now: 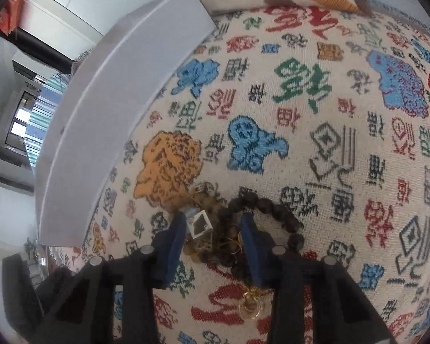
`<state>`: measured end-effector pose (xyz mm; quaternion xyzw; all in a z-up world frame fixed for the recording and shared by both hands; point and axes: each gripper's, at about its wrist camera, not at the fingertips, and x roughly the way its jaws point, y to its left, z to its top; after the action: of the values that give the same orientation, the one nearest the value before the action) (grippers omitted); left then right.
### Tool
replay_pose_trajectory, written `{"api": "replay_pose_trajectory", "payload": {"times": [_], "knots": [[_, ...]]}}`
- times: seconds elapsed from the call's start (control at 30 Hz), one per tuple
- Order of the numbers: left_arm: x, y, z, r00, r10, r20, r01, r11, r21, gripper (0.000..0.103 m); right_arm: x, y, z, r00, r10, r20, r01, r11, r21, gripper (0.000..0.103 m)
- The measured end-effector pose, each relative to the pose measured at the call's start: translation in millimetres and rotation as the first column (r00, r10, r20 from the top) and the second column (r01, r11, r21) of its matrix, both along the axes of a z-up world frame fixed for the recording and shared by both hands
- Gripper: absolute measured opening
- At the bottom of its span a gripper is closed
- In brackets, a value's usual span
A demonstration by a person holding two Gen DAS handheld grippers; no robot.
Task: Organize jewelry
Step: 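Withdraw both tools from the box back toward the jewelry pile, then grasp the gold chain with left tool while right tool grasps the black bead bracelet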
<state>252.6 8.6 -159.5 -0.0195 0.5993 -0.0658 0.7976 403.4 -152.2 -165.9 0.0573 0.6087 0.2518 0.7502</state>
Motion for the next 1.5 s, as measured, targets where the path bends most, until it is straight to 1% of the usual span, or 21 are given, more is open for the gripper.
{"api": "replay_pose_trajectory", "payload": {"times": [0.07, 0.1, 0.2, 0.3, 0.37, 0.43, 0.57, 0.7, 0.77, 0.8, 0.83, 0.9, 0.97, 1.0, 1.03, 1.1, 1.2, 1.3, 1.37, 1.43, 1.5], "knots": [[1.3, 1.8, -1.7, 1.0, 0.004, -0.004, -0.004, 1.0, -0.002, 0.099, 4.4, 6.0, -8.5, 1.0, 0.011, -0.02, -0.011, 1.0, 0.008, 0.031], [1.9, 2.6, -3.1, 1.0, 0.004, -0.008, -0.004, 1.0, -0.002, 0.099, 4.8, 6.2, -10.6, 1.0, 0.012, -0.021, -0.012, 1.0, 0.015, 0.013], [4.9, 3.9, -6.9, 1.0, 0.005, -0.015, -0.004, 1.0, 0.004, 0.099, 7.1, -12.1, -1.2, 0.999, -0.042, 0.008, 0.041, 0.994, 0.104, 0.012], [9.3, 5.4, -9.9, 1.0, 0.009, -0.022, -0.009, 1.0, 0.0, 0.098, -1.0, -44.5, 15.6, 0.992, -0.121, 0.045, 0.113, 0.981, 0.159, 0.012], [13.5, 2.9, -10.3, 1.0, 0.006, -0.022, -0.006, 1.0, -0.002, 0.098, -11.8, -72.6, 27.3, 0.981, -0.179, 0.075, 0.164, 0.972, 0.167, 0.012], [23.3, -2.7, -10.9, 1.0, -0.004, -0.017, 0.004, 1.0, -0.006, 0.098, -21.5, -97.5, 36.6, 0.968, -0.222, 0.114, 0.206, 0.969, 0.139, 0.012], [41.4, -28.4, -3.8, 0.999, -0.031, 0.008, 0.031, 0.999, -0.031, 0.098, -43.3, -135.9, 43.0, 0.947, -0.258, 0.191, 0.264, 0.965, -0.003, 0.012], [61.8, -64.9, -3.3, 0.999, -0.034, 0.023, 0.036, 0.996, -0.079, 0.098, -66.2, -157.6, 40.2, 0.939, -0.268, 0.218, 0.294, 0.951, -0.097, 0.014], [79.9, -87.8, -7.7, 0.999, -0.019, 0.043, 0.021, 0.999, -0.046, 0.095, -76.7, -164.8, 35.4, 0.934, -0.283, 0.219, 0.311, 0.945, -0.105, 0.022], [85.8, -97.8, -10.0, 0.998, -0.011, 0.056, 0.012, 1.0, -0.017, 0.088, -82.6, -169.7, 34.0, 0.93, -0.295, 0.219, 0.32, 0.943, -0.092, 0.029], [88.6, -105.1, -11.3, 0.998, -0.005, 0.062, 0.004, 1.0, 0.006, 0.078, -89.9, -173.4, 32.8, 0.925, -0.312, 0.219, 0.333, 0.94, -0.069, 0.03], [91.4, -118.0, -15.5, 0.996, 0.007, 0.089, -0.013, 0.998, 0.069, 0.076, -102.9, -177.5, 32.9, 0.918, -0.33, 0.219, 0.346, 0.937, -0.038, 0.03], [84.8, -122.6, -15.7, 0.993, -0.006, 0.122, -0.007, 0.994, 0.109, 0.06, -116.0, -181.7, 32.0, 0.911, -0.348, 0.221, 0.359, 0.933, -0.014, 0.03], [80.9, -120.9, -16.3, 0.992, -0.016, 0.124, 0.004, 0.996, 0.09, 0.042, -121.0, -182.4, 32.0, 0.908, -0.354, 0.223, 0.365, 0.931, -0.01, 0.03], [75.4, -115.3, -17.7, 0.994, -0.027, 0.108, 0.024, 0.999, 0.028, 0.028, -126.8, -184.3, 31.2, 0.907, -0.358, 0.223, 0.369, 0.929, -0.008, 0.03], [64.2, -102.1, -17.4, 0.996, -0.041, 0.085, 0.042, 0.999, -0.011, 0.022, -137.4, -187.6, 28.8, 0.905, -0.362, 0.223, 0.373, 0.928, -0.011, 0.03], [43.9, -78.3, -17.7, 0.997, -0.063, 0.04, 0.065, 0.997, -0.051, 0.021, -148.1, -194.0, 23.6, 0.909, -0.362, 0.208, 0.373, 0.928, -0.016, 0.03], [23.2, -59.1, -17.1, 0.995, -0.095, -0.022, 0.092, 0.992, -0.085, 0.022, -156.9, -201.2, 22.7, 0.904, -0.376, 0.206, 0.387, 0.922, -0.018, 0.03], [15.6, -57.1, -14.4, 0.993, -0.111, -0.041, 0.107, 0.991, -0.079, 0.036, -161.0, -204.5, 23.4, 0.9, -0.383, 0.207, 0.395, 0.919, -0.018, 0.03], [12.2, -58.8, -10.4, 0.991, -0.129, -0.022, 0.127, 0.99, -0.061, 0.063, -161.6, -204.4, 23.9, 0.901, -0.385, 0.201, 0.395, 0.919, -0.013, 0.03], [10.5, -63.0, -7.8, 0.989, -0.149, -0.003, 0.149, 0.988, -0.035, 0.067, -159.4, -200.7, 25.4, 0.906, -0.376, 0.196, 0.385, 0.923, -0.009, 0.03]]}}
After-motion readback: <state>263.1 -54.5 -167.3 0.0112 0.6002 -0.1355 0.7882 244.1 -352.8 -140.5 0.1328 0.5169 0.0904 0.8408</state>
